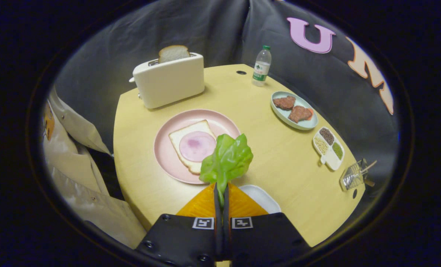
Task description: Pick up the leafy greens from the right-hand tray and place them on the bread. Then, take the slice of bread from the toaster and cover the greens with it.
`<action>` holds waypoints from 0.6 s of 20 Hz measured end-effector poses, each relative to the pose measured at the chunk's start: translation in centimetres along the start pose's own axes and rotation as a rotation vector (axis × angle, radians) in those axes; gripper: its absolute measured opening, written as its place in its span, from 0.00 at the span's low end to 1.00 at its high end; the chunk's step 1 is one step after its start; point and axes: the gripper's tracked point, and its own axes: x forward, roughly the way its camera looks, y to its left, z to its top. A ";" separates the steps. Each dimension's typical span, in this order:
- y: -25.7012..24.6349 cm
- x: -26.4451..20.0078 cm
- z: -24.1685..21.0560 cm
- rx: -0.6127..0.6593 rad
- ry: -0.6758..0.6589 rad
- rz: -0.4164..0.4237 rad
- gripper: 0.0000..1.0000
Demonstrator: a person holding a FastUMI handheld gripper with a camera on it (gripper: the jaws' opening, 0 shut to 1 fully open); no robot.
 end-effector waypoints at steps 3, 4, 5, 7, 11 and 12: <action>0.9 1.1 1.5 -0.010 -0.014 0.011 0.04; 1.3 1.5 2.0 -0.015 -0.017 0.016 0.04; 1.8 2.0 2.4 -0.020 -0.019 0.024 0.04; 2.5 2.9 3.1 -0.032 -0.021 0.036 0.04; 4.1 4.8 4.8 -0.036 -0.030 0.063 0.04; 4.4 5.2 5.2 -0.038 -0.032 0.071 0.04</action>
